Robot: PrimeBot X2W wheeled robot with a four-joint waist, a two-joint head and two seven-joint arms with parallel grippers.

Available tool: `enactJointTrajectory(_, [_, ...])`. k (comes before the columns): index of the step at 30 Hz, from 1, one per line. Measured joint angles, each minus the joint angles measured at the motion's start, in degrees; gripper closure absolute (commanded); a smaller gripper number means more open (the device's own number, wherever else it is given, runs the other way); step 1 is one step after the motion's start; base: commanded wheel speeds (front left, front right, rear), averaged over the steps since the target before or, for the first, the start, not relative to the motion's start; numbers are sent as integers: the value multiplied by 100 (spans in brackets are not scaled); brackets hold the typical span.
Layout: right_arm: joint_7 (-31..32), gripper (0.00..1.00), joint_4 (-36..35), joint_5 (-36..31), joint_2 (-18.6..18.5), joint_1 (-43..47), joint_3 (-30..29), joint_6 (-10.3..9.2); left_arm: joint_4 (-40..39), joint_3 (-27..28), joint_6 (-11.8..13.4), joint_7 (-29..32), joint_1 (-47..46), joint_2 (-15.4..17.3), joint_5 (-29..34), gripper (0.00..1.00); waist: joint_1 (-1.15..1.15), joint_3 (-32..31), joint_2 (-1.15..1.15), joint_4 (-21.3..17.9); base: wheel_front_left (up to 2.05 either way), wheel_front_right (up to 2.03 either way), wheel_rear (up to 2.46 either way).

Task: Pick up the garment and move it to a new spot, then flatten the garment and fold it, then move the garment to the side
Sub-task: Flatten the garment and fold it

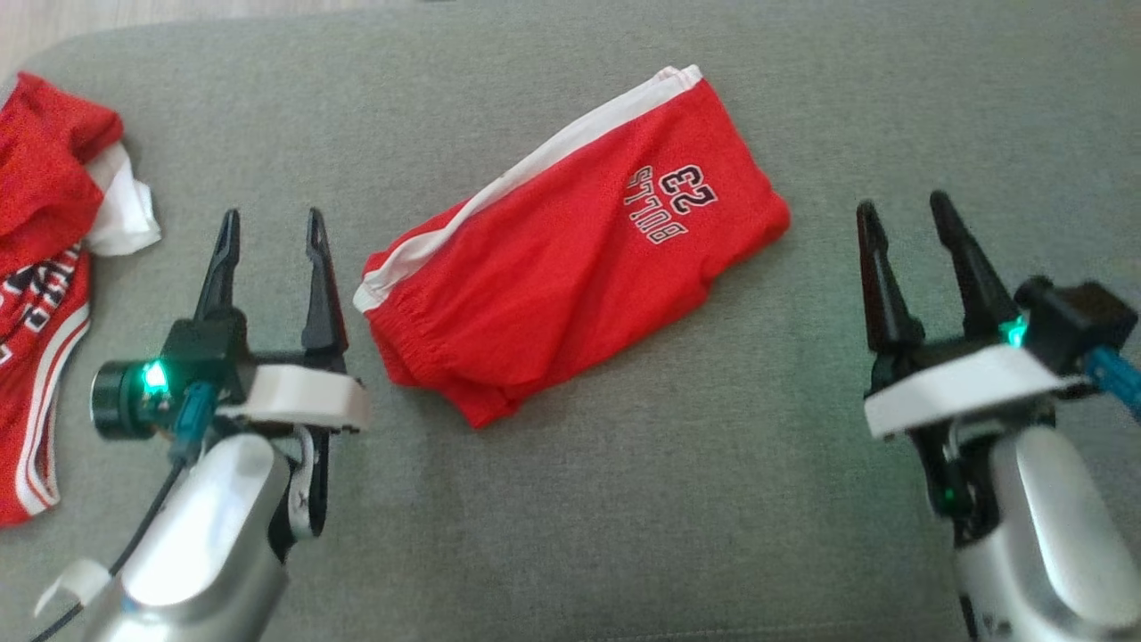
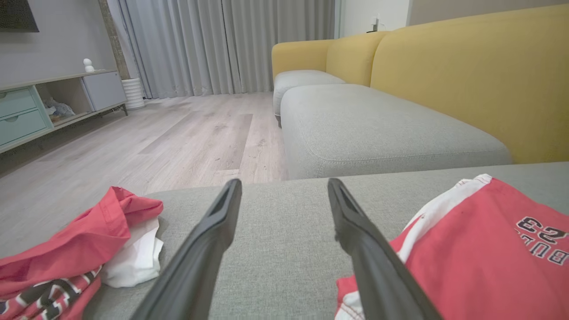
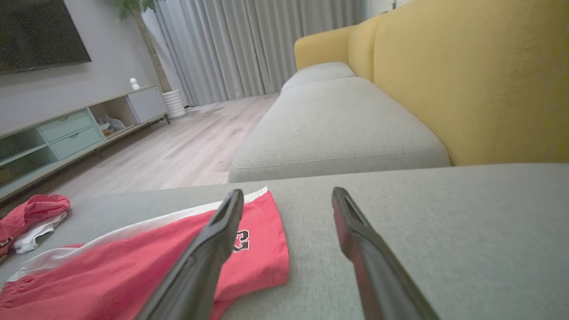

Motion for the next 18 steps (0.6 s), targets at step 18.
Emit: enactJointTrajectory(18, [820, 0, -1429, -288, 323, 823, -335, 0, -361, -29, 244, 205, 457, 156, -62, 0, 1, 50, 0, -99, 0, 0, 0])
